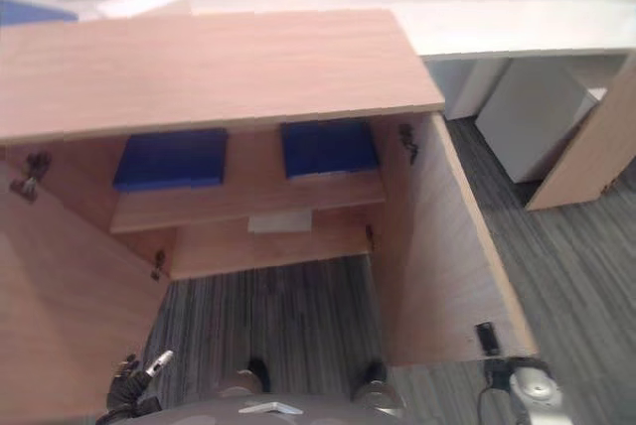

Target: Put the empty folder in the office cabinet

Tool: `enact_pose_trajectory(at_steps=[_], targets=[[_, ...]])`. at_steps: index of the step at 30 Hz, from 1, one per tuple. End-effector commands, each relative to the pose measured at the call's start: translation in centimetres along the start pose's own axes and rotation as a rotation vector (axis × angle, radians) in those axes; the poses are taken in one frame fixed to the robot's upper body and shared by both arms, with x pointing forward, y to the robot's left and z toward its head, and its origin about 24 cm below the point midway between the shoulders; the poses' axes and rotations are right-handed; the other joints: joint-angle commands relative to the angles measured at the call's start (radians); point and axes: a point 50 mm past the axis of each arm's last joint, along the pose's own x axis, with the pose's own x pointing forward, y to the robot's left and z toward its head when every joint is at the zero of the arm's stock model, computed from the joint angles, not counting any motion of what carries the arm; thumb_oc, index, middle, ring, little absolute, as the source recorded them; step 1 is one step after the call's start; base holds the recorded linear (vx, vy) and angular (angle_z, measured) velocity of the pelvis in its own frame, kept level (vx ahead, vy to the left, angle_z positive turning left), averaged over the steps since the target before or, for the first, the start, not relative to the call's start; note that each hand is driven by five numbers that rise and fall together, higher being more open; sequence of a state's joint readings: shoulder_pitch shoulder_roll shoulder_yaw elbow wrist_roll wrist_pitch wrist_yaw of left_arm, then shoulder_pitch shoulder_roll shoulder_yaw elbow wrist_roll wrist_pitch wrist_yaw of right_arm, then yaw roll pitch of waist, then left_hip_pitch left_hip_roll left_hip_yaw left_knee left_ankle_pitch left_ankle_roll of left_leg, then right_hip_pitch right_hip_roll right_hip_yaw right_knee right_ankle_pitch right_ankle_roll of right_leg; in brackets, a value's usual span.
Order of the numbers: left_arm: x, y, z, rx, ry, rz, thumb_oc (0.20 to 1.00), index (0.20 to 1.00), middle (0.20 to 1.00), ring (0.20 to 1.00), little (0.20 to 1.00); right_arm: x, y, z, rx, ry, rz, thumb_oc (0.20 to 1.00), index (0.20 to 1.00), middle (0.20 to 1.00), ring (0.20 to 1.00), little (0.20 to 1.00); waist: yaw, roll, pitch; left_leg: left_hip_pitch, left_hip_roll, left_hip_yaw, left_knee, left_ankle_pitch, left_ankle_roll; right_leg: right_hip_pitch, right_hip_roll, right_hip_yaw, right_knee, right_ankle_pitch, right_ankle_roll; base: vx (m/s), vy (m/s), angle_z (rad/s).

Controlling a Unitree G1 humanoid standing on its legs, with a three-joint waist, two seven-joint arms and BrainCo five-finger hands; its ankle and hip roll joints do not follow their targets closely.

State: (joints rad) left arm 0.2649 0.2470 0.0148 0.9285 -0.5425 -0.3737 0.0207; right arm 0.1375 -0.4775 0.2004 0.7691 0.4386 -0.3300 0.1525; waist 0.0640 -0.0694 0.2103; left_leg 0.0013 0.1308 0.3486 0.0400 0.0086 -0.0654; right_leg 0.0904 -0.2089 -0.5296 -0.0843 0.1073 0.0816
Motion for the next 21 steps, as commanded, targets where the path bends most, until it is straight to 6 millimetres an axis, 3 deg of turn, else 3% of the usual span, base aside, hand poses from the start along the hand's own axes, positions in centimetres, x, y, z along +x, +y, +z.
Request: enact_pose_trajectory(at_steps=[1,10,21], targets=[[0.5,0.0,3.0,0.031,-0.181,0.083,1.000,1.000,1.000,1.000,1.000,4.4,3.9,11.4,-0.101,-0.435,0.167,1.000,1.000,1.000,1.000,1.000,0.082,0.056,0.006,0.104,0.053,-0.022,-0.002,-0.018,-0.038,0.021,0.041,-0.051,0.082,-0.115,-0.013,0.00,0.145,0.76],[-0.8,2.4,4.7,0.094,-0.359,0.349,1.000,1.000,1.000,1.000,1.000,5.3,4.3,11.1,-0.010,-0.401,0.069,1.000,1.000,1.000,1.000,1.000,0.167,0.054,0.009,0.116,0.043,-0.036,-0.068,-0.002,-0.044,0.072,0.019,-0.132,0.047,-0.078,0.027,0.02,0.112,0.81],[-1.6,3.0,7.3,0.090,-0.553,0.506,1.000,1.000,1.000,1.000,1.000,6.6,2.8,11.8,0.025,-0.376,-0.037,1.000,1.000,1.000,1.000,1.000,0.248,0.050,0.021,0.110,0.015,-0.087,-0.086,-0.001,-0.034,0.101,0.013,-0.159,0.025,-0.057,0.048,0.04,0.087,0.23]])
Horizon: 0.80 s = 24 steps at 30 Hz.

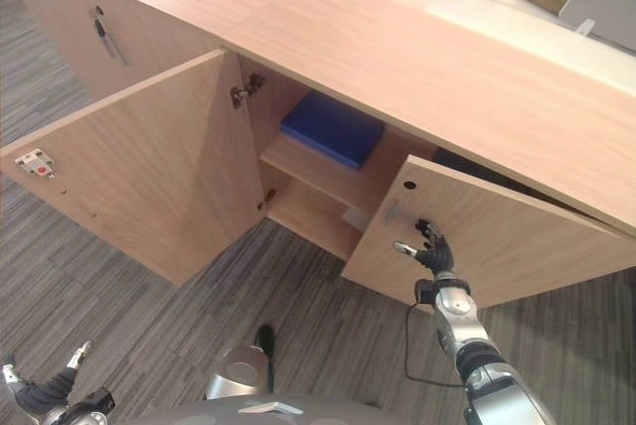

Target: Put the empty folder in the office cabinet

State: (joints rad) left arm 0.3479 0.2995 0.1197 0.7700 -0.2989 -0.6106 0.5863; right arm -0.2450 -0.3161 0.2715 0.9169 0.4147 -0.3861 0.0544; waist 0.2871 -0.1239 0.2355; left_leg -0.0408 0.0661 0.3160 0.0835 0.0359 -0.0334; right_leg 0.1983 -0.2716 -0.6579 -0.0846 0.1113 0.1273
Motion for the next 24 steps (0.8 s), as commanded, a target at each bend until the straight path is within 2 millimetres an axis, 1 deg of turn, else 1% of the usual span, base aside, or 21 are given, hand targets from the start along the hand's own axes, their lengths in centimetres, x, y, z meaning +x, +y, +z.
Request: enact_pose_trajectory(at_steps=[1,2,3,4,5,6,7,8,9,11,12,14,15,16,17,18,20,21,23,24], targets=[[0.9,-1.1,2.7,-0.057,-0.161,0.016,1.000,1.000,1.000,1.000,1.000,0.3,-3.7,2.7,-0.016,-0.108,-0.109,1.000,1.000,1.000,1.000,1.000,0.032,0.107,-0.005,0.150,0.077,-0.060,-0.135,-0.026,-0.066,-0.006,0.074,-0.030,0.020,-0.056,0.006,0.04,0.158,-0.01],[1.4,-0.8,3.2,-0.064,-0.174,0.029,1.000,1.000,1.000,1.000,1.000,0.5,-3.8,2.9,-0.013,-0.109,-0.112,1.000,1.000,1.000,1.000,1.000,0.035,0.110,-0.005,0.149,0.074,-0.064,-0.138,-0.023,-0.066,-0.006,0.074,-0.029,0.016,-0.053,0.009,0.04,0.210,0.02],[2.2,-0.6,3.6,-0.101,-0.146,-0.009,1.000,1.000,1.000,1.000,1.000,0.7,-3.8,3.1,-0.008,-0.113,-0.109,1.000,1.000,1.000,1.000,1.000,0.035,0.114,-0.005,0.149,0.071,-0.066,-0.143,-0.021,-0.066,-0.007,0.071,-0.026,0.012,-0.048,0.014,0.03,0.178,0.02],[2.6,-0.1,4.3,-0.119,-0.194,0.015,1.000,1.000,1.000,1.000,1.000,0.7,-3.6,3.1,-0.006,-0.114,-0.103,1.000,1.000,1.000,1.000,1.000,0.033,0.113,-0.005,0.149,0.069,-0.067,-0.144,-0.021,-0.065,-0.009,0.069,-0.025,0.012,-0.044,0.018,0.03,0.155,0.02],[3.1,0.0,4.4,-0.070,-0.172,0.016,1.000,1.000,1.000,1.000,1.000,0.8,-3.3,3.1,-0.010,-0.113,-0.091,1.000,1.000,1.000,1.000,1.000,0.026,0.115,-0.007,0.151,0.066,-0.067,-0.144,-0.027,-0.061,-0.014,0.067,-0.013,0.010,-0.043,0.021,0.02,0.070,-0.01],[3.1,0.0,4.4,-0.070,-0.172,0.016,1.000,1.000,1.000,1.000,1.000,0.8,-3.3,3.1,-0.010,-0.113,-0.091,1.000,1.000,1.000,1.000,1.000,0.026,0.115,-0.007,0.151,0.066,-0.067,-0.144,-0.027,-0.061,-0.014,0.067,-0.013,0.010,-0.043,0.021,0.01,0.109,-0.01],[3.6,0.0,5.3,-0.088,-0.194,0.025,1.000,1.000,1.000,1.000,1.000,0.7,-2.3,3.1,-0.020,-0.110,-0.066,1.000,1.000,1.000,1.000,1.000,0.020,0.107,-0.003,0.148,0.066,-0.062,-0.141,-0.029,-0.063,-0.025,0.064,-0.006,0.013,-0.037,0.028,0.00,0.076,0.00],[3.6,0.0,5.3,-0.088,-0.194,0.025,1.000,1.000,1.000,1.000,1.000,0.7,-2.3,3.1,-0.020,-0.110,-0.066,1.000,1.000,1.000,1.000,1.000,0.020,0.107,-0.003,0.148,0.066,-0.062,-0.141,-0.029,-0.063,-0.025,0.064,-0.006,0.013,-0.037,0.028,-0.01,0.113,-0.06],[3.5,-0.1,5.7,-0.102,-0.218,-0.006,1.000,1.000,1.000,1.000,1.000,0.6,-2.0,3.0,-0.020,-0.103,-0.057,1.000,1.000,1.000,1.000,1.000,0.013,0.103,0.001,0.148,0.066,-0.058,-0.141,-0.032,-0.058,-0.030,0.060,-0.002,0.013,-0.033,0.033,-0.01,0.086,-0.14],[3.4,0.1,6.1,-0.078,-0.258,0.006,1.000,1.000,1.000,1.000,1.000,0.0,-2.5,2.3,0.010,-0.081,-0.065,1.000,1.000,1.000,1.000,1.000,0.007,0.094,0.004,0.153,0.061,-0.046,-0.147,-0.036,-0.050,-0.035,0.047,-0.007,0.010,-0.017,0.045,-0.01,0.118,-0.18],[3.6,0.4,6.6,-0.074,-0.290,0.007,1.000,1.000,1.000,1.000,1.000,-0.4,-2.7,1.8,0.021,-0.064,-0.069,1.000,1.000,1.000,1.000,1.000,0.003,0.093,0.004,0.156,0.058,-0.043,-0.153,-0.036,-0.046,-0.038,0.043,-0.005,0.009,-0.013,0.050,0.00,0.098,-0.10],[3.8,0.6,6.8,-0.066,-0.299,0.007,1.000,1.000,1.000,1.000,1.000,-0.5,-2.9,1.5,0.023,-0.055,-0.070,1.000,1.000,1.000,1.000,1.000,0.001,0.093,0.004,0.157,0.056,-0.042,-0.155,-0.036,-0.045,-0.039,0.041,-0.004,0.009,-0.011,0.053,0.00,0.073,-0.11],[4.1,0.8,7.1,-0.056,-0.308,0.007,1.000,1.000,1.000,1.000,1.000,-0.8,-3.1,1.0,0.021,-0.037,-0.070,1.000,1.000,1.000,1.000,1.000,-0.005,0.094,0.003,0.158,0.053,-0.041,-0.157,-0.038,-0.042,-0.044,0.038,0.000,0.008,-0.007,0.056,0.00,0.147,-0.20],[5.1,1.5,7.8,-0.041,-0.316,0.009,1.000,1.000,1.000,1.000,1.000,-1.4,-3.5,0.1,0.018,-0.004,-0.072,1.000,1.000,1.000,1.000,1.000,-0.021,0.097,0.002,0.159,0.046,-0.037,-0.158,-0.045,-0.037,-0.057,0.032,0.013,0.009,0.001,0.064,0.00,0.147,-0.20],[5.1,1.5,7.8,-0.041,-0.316,0.009,1.000,1.000,1.000,1.000,1.000,-1.4,-3.5,0.1,0.018,-0.004,-0.072,1.000,1.000,1.000,1.000,1.000,-0.021,0.097,0.002,0.159,0.046,-0.037,-0.158,-0.045,-0.037,-0.057,0.032,0.013,0.009,0.001,0.064,-0.01,0.171,-0.11],[6.0,2.0,8.7,-0.029,-0.333,0.006,1.000,1.000,1.000,1.000,1.000,-1.8,-3.5,-0.5,0.013,0.020,-0.071,1.000,1.000,1.000,1.000,1.000,-0.034,0.096,0.001,0.160,0.042,-0.030,-0.155,-0.052,-0.032,-0.068,0.025,0.022,0.011,0.008,0.069,-0.01,0.074,-0.05],[6.0,2.0,8.7,-0.029,-0.333,0.006,1.000,1.000,1.000,1.000,1.000,-1.8,-3.5,-0.5,0.013,0.020,-0.071,1.000,1.000,1.000,1.000,1.000,-0.034,0.096,0.001,0.160,0.042,-0.030,-0.155,-0.052,-0.032,-0.068,0.025,0.022,0.011,0.008,0.069,-0.01,0.092,-0.13],[7.2,2.8,9.8,-0.043,-0.333,0.012,1.000,1.000,1.000,1.000,1.000,-2.7,-3.6,-1.6,0.011,0.051,-0.073,1.000,1.000,1.000,1.000,1.000,-0.056,0.097,0.004,0.159,0.037,-0.018,-0.147,-0.065,-0.023,-0.086,0.012,0.033,0.015,0.020,0.076,-0.02,0.110,-0.20],[7.2,2.8,9.8,-0.043,-0.333,0.012,1.000,1.000,1.000,1.000,1.000,-2.7,-3.6,-1.6,0.011,0.051,-0.073,1.000,1.000,1.000,1.000,1.000,-0.056,0.097,0.004,0.159,0.037,-0.018,-0.147,-0.065,-0.023,-0.086,0.012,0.033,0.015,0.020,0.076,-0.03,0.139,-0.15],[9.1,4.4,10.9,-0.007,-0.304,0.066,1.000,1.000,1.000,1.000,1.000,-4.0,-3.8,-3.0,-0.004,0.091,-0.069,1.000,1.000,1.000,1.000,1.000,-0.093,0.091,0.010,0.157,0.029,0.000,-0.132,-0.086,-0.012,-0.116,-0.007,0.051,0.025,0.039,0.091,-0.03,0.168,-0.09]])
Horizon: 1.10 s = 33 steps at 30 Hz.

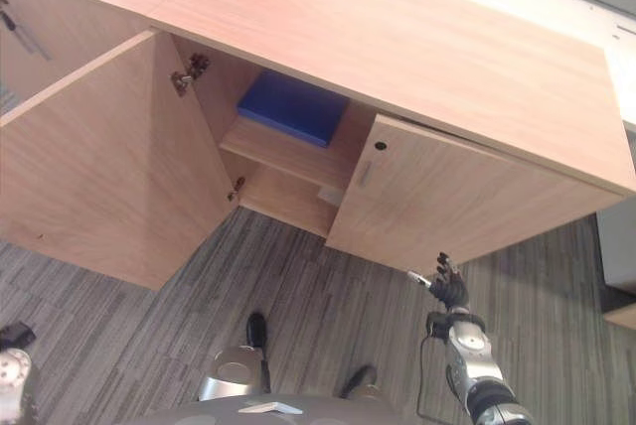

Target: Put the empty folder in the office cabinet

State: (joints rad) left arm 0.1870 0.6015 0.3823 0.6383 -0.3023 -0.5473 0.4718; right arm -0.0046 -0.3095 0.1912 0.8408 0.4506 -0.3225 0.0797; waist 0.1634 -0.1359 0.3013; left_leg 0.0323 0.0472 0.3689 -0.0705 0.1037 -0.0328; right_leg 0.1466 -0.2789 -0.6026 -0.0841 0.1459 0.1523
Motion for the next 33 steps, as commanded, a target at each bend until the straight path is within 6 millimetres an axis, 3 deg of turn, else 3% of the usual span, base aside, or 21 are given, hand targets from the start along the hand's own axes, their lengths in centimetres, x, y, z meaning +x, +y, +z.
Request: enact_pose_trajectory(at_steps=[1,3,5,7,9,15,24,26,33], targets=[[-0.8,0.2,-2.0,0.063,0.107,-0.046,1.000,1.000,1.000,1.000,1.000,1.0,-1.9,3.5,-0.114,-0.112,0.006,1.000,1.000,1.000,1.000,1.000,0.031,0.103,-0.055,0.084,0.048,-0.053,0.022,-0.154,-0.013,-0.065,0.000,-0.004,0.025,0.005,0.066,-0.06,0.287,-0.27],[1.9,1.8,-1.1,0.055,0.125,0.052,1.000,1.000,1.000,1.000,1.000,0.0,-2.8,2.6,-0.157,-0.076,0.014,1.000,1.000,1.000,1.000,1.000,-0.016,0.085,-0.033,0.061,0.046,-0.032,0.051,-0.180,0.003,-0.117,-0.018,0.027,0.044,0.018,0.082,-0.10,0.272,-0.29],[1.9,1.8,-1.1,0.055,0.125,0.052,1.000,1.000,1.000,1.000,1.000,0.0,-2.8,2.6,-0.157,-0.076,0.014,1.000,1.000,1.000,1.000,1.000,-0.016,0.085,-0.033,0.061,0.046,-0.032,0.051,-0.180,0.003,-0.117,-0.018,0.027,0.044,0.018,0.082,-0.06,0.097,-0.23],[4.5,2.3,1.0,0.035,0.086,0.070,1.000,1.000,1.000,1.000,1.000,-0.5,-3.7,2.4,-0.157,-0.066,0.006,1.000,1.000,1.000,1.000,1.000,-0.034,0.055,0.005,0.022,0.056,-0.023,0.086,-0.202,0.010,-0.163,-0.027,0.048,0.065,0.026,0.087,-0.17,0.089,-0.52],[5.8,2.1,2.3,0.024,0.067,0.068,1.000,1.000,1.000,1.000,1.000,-0.4,-3.9,2.7,-0.142,-0.080,0.002,1.000,1.000,1.000,1.000,1.000,-0.034,0.038,0.027,-0.005,0.063,-0.023,0.107,-0.212,0.013,-0.183,-0.028,0.057,0.069,0.029,0.086,-0.15,0.021,0.01],[6.9,1.4,3.2,0.027,0.070,0.001,1.000,1.000,1.000,1.000,1.000,-0.1,-3.8,3.5,-0.102,-0.119,0.004,1.000,1.000,1.000,1.000,1.000,-0.040,0.010,0.057,-0.039,0.071,-0.024,0.141,-0.230,0.017,-0.205,-0.027,0.069,0.065,0.034,0.086,-0.07,0.003,0.02],[3.5,-2.2,-0.4,-0.002,0.179,-0.258,1.000,1.000,1.000,1.000,1.000,-0.6,-3.8,3.3,-0.090,-0.125,0.037,1.000,1.000,1.000,1.000,1.000,-0.071,0.011,0.045,-0.015,0.062,-0.019,0.149,-0.248,0.026,-0.205,-0.038,0.094,0.071,0.047,0.093,0.05,0.015,-0.09],[1.9,-3.9,-1.7,-0.029,0.235,-0.363,1.000,1.000,1.000,1.000,1.000,-1.0,-3.9,2.7,-0.084,-0.116,0.026,1.000,1.000,1.000,1.000,1.000,-0.091,0.022,0.034,-0.005,0.053,-0.033,0.143,-0.249,0.029,-0.204,-0.037,0.124,0.072,0.049,0.093,0.10,-0.014,-0.07],[-1.8,-7.1,-4.0,-0.060,0.327,-0.524,1.000,1.000,1.000,1.000,1.000,-1.8,-4.1,1.2,-0.074,-0.074,0.021,1.000,1.000,1.000,1.000,1.000,-0.144,0.046,0.003,0.021,0.043,-0.055,0.125,-0.252,0.032,-0.208,-0.022,0.215,0.074,0.026,0.091,0.08,-0.053,0.17]])
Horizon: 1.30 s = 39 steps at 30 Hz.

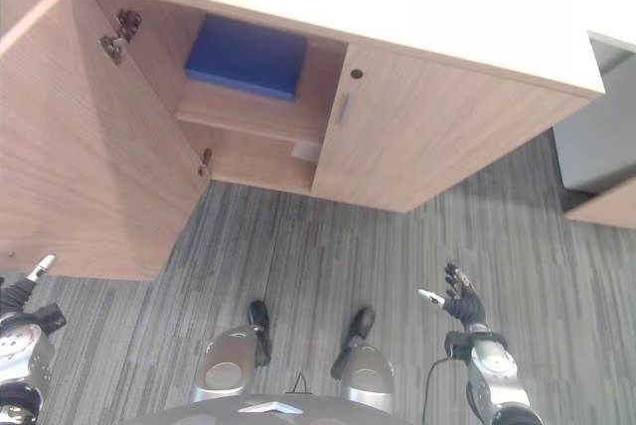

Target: Put the empty folder in the office cabinet

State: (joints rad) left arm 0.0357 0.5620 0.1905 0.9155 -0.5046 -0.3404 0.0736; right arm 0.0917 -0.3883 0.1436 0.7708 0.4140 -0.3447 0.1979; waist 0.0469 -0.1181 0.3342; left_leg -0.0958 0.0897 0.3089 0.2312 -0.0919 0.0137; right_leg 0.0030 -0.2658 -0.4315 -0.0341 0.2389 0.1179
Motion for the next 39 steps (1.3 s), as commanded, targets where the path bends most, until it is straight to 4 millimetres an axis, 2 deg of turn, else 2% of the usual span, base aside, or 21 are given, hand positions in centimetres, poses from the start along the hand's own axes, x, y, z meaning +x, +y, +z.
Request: enact_pose_trajectory(at_steps=[1,5,6,7,11,13,15,20,22,23,28,34,39], targets=[[0.6,-1.9,1.6,0.051,-0.091,-0.138,1.000,1.000,1.000,1.000,1.000,0.0,-1.6,1.1,0.002,-0.057,-0.037,1.000,1.000,1.000,1.000,1.000,-0.034,0.031,-0.035,0.155,0.001,0.004,-0.181,-0.056,-0.015,-0.061,-0.031,0.055,0.022,-0.070,0.126,0.08,-0.087,-0.04],[-0.1,-3.8,0.3,0.055,-0.053,-0.201,1.000,1.000,1.000,1.000,1.000,-0.4,-1.6,0.6,0.018,-0.043,-0.038,1.000,1.000,1.000,1.000,1.000,-0.062,0.044,-0.050,0.178,0.002,0.002,-0.200,-0.048,-0.015,-0.053,-0.013,0.102,0.023,-0.090,0.121,0.07,-0.109,-0.04],[-0.4,-4.9,-0.5,0.043,-0.031,-0.231,1.000,1.000,1.000,1.000,1.000,-0.5,-1.3,0.4,0.015,-0.035,-0.028,1.000,1.000,1.000,1.000,1.000,-0.082,0.053,-0.057,0.190,0.004,0.006,-0.211,-0.041,-0.017,-0.051,0.000,0.127,0.024,-0.108,0.117,0.04,-0.091,-0.01],[-0.4,-4.9,-0.5,0.043,-0.031,-0.231,1.000,1.000,1.000,1.000,1.000,-0.5,-1.3,0.4,0.015,-0.035,-0.028,1.000,1.000,1.000,1.000,1.000,-0.082,0.053,-0.057,0.190,0.004,0.006,-0.211,-0.041,-0.017,-0.051,0.000,0.127,0.024,-0.108,0.117,0.05,-0.127,-0.06],[-1.7,-7.2,-2.4,0.014,0.025,-0.280,1.000,1.000,1.000,1.000,1.000,-0.8,-0.7,-0.1,-0.003,-0.016,-0.016,1.000,1.000,1.000,1.000,1.000,-0.122,0.071,-0.082,0.224,0.005,0.033,-0.245,-0.020,-0.030,-0.028,0.030,0.150,0.005,-0.130,0.093,0.08,-0.076,-0.08],[-1.8,-7.4,-2.5,0.013,0.027,-0.281,1.000,1.000,1.000,1.000,1.000,-0.8,-0.7,-0.2,-0.003,-0.015,-0.018,1.000,1.000,1.000,1.000,1.000,-0.124,0.072,-0.083,0.226,0.005,0.035,-0.247,-0.018,-0.031,-0.027,0.031,0.151,0.003,-0.131,0.091,0.07,-0.036,-0.22],[-2.0,-8.2,-2.8,-0.021,0.044,-0.279,1.000,1.000,1.000,1.000,1.000,-1.1,-0.6,-0.5,-0.017,0.003,-0.014,1.000,1.000,1.000,1.000,1.000,-0.149,0.080,-0.098,0.242,0.005,0.054,-0.263,-0.007,-0.040,-0.014,0.046,0.163,-0.012,-0.140,0.079,0.11,-0.043,-0.34],[-0.6,-9.8,-0.8,-0.081,0.018,-0.286,1.000,1.000,1.000,1.000,1.000,-1.2,-0.9,-0.5,-0.059,0.016,-0.004,1.000,1.000,1.000,1.000,1.000,-0.204,0.095,-0.105,0.253,0.003,0.088,-0.285,0.007,-0.051,-0.010,0.075,0.198,-0.038,-0.149,0.065,0.05,-0.022,-0.33],[-0.3,-10.0,-0.4,-0.085,0.013,-0.287,1.000,1.000,1.000,1.000,1.000,-1.2,-0.9,-0.5,-0.066,0.015,-0.001,1.000,1.000,1.000,1.000,1.000,-0.212,0.097,-0.104,0.253,0.003,0.093,-0.286,0.009,-0.052,-0.011,0.078,0.205,-0.039,-0.149,0.063,0.02,-0.006,-0.23],[0.4,-10.4,0.9,-0.091,-0.007,-0.291,1.000,1.000,1.000,1.000,1.000,-1.0,-1.0,-0.1,-0.081,0.008,0.007,1.000,1.000,1.000,1.000,1.000,-0.232,0.100,-0.102,0.252,0.002,0.104,-0.286,0.011,-0.052,-0.018,0.086,0.222,-0.040,-0.152,0.060,0.03,-0.014,-0.32],[2.2,-11.4,3.7,-0.108,-0.013,-0.297,1.000,1.000,1.000,1.000,1.000,-0.6,-1.3,0.9,-0.108,-0.016,0.015,1.000,1.000,1.000,1.000,1.000,-0.276,0.105,-0.090,0.242,0.005,0.136,-0.278,0.013,-0.054,-0.040,0.103,0.263,-0.040,-0.153,0.054,0.01,-0.008,-0.31],[4.2,-10.8,6.4,-0.175,0.027,-0.240,1.000,1.000,1.000,1.000,1.000,-0.3,-1.5,1.6,-0.152,-0.033,0.043,1.000,1.000,1.000,1.000,1.000,-0.322,0.110,-0.077,0.232,0.014,0.168,-0.260,0.013,-0.057,-0.059,0.116,0.303,-0.037,-0.152,0.049,0.01,0.002,-0.17],[5.2,-9.8,8.1,-0.173,0.021,-0.199,1.000,1.000,1.000,1.000,1.000,-0.3,-1.5,1.6,-0.162,-0.038,0.051,1.000,1.000,1.000,1.000,1.000,-0.339,0.112,-0.075,0.229,0.020,0.182,-0.252,0.015,-0.062,-0.059,0.122,0.321,-0.034,-0.155,0.050,0.01,-0.057,-0.16]])
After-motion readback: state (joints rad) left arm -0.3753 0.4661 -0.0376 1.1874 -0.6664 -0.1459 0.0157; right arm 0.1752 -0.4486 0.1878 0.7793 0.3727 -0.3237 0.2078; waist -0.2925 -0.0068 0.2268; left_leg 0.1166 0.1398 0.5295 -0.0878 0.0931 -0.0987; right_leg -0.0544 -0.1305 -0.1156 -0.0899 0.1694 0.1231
